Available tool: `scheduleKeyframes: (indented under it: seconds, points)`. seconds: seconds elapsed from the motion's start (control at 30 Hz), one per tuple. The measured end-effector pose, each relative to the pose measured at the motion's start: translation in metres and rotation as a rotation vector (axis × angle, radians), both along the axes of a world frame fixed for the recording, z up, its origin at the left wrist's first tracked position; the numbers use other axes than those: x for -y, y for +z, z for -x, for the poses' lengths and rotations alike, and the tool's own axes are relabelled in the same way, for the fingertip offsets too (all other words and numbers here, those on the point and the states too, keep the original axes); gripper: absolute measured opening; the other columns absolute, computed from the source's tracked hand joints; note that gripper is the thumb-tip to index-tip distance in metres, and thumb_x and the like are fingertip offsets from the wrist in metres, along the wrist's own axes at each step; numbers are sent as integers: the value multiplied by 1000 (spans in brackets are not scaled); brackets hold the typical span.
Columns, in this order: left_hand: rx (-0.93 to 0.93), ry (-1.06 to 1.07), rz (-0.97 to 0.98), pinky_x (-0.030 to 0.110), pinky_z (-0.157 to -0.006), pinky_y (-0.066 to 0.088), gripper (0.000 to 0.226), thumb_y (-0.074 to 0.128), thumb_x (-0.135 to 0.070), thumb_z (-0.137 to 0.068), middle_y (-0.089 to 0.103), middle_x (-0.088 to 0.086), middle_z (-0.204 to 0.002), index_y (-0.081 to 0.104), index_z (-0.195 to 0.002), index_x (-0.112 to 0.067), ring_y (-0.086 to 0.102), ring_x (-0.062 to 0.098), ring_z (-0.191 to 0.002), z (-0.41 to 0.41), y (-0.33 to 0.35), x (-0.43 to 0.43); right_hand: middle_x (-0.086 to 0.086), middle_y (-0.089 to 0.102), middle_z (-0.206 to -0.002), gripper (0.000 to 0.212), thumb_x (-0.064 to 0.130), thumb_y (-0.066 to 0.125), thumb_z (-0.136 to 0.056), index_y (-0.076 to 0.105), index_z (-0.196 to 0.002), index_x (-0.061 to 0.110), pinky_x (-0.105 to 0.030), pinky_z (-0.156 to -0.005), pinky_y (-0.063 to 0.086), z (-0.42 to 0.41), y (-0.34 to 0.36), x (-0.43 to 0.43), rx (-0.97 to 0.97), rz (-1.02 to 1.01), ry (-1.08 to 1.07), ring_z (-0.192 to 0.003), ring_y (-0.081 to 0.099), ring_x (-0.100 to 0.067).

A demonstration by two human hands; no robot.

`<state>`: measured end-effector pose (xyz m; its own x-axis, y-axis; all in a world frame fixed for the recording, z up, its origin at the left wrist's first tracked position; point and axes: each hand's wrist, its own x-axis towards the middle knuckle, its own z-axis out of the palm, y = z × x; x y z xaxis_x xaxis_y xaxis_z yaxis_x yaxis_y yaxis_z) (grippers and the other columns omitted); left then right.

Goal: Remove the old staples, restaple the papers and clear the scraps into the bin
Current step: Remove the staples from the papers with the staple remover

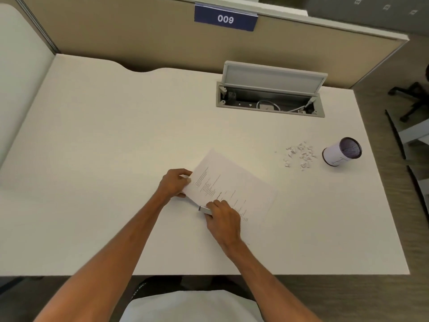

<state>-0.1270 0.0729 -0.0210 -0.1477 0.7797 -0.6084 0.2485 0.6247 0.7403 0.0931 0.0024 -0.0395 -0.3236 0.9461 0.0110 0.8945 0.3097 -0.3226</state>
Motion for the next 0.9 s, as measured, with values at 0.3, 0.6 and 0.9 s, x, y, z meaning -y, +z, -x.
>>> scheduleKeyframes:
  seconds: [0.3, 0.6, 0.9]
  points:
    - [261, 179, -61, 26, -76, 69, 25, 69, -3, -106, 80, 25, -122, 73, -131, 1, 79, 39, -115, 2, -12, 4, 17, 74, -102, 22, 34, 72, -93, 66, -113, 36, -34, -79, 54, -2, 9, -24, -418, 582, -209, -93, 68, -8]
    - [330, 419, -106, 37, -88, 69, 14, 71, -3, -104, 84, 18, -112, 75, -117, -8, 83, 30, -99, -20, -23, 27, 10, 79, -98, 22, 40, 62, -89, 65, -111, 35, -42, -80, 60, 5, 10, -28, -576, 618, -269, -87, 71, -14]
    - [390, 375, -170, 30, -81, 68, 24, 76, -5, -102, 85, 15, -107, 74, -126, -4, 83, 24, -91, -23, -17, 23, 5, 64, -101, 15, 20, 73, -97, 62, -108, 18, -22, -73, 48, 17, 20, -46, -498, 308, -194, -84, 60, -11]
